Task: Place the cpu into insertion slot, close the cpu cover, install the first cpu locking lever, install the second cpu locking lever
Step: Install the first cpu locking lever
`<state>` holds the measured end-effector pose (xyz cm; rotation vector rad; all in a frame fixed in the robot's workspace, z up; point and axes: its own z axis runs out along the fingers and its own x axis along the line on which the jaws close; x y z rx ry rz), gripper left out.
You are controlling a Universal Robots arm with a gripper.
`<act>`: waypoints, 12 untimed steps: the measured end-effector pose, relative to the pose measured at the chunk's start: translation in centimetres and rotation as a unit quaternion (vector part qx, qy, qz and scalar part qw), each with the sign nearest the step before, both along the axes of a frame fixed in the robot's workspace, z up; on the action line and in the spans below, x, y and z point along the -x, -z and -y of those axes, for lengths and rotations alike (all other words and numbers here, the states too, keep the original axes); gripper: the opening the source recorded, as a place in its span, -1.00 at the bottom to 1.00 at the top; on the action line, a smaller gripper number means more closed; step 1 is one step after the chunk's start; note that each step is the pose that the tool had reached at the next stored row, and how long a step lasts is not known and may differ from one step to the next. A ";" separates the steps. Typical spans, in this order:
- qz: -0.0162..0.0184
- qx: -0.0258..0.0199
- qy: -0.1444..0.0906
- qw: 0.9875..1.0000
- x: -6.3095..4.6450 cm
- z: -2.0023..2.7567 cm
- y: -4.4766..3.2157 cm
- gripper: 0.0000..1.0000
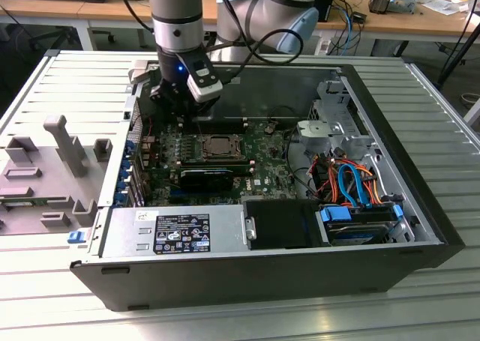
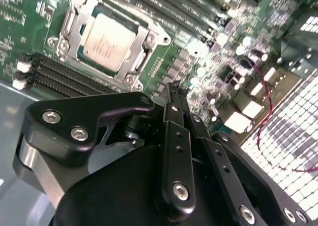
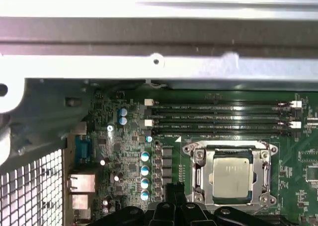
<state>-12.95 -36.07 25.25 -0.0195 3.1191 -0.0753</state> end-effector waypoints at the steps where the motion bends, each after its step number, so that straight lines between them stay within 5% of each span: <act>1: 0.000 0.000 0.000 1.000 0.1 -0.23 -0.02 -0.79; 5: 0.000 0.000 0.000 1.000 0.2 -1.25 -0.19 -0.79; 12: 0.001 0.001 0.000 1.000 0.2 -2.00 -0.97 -0.79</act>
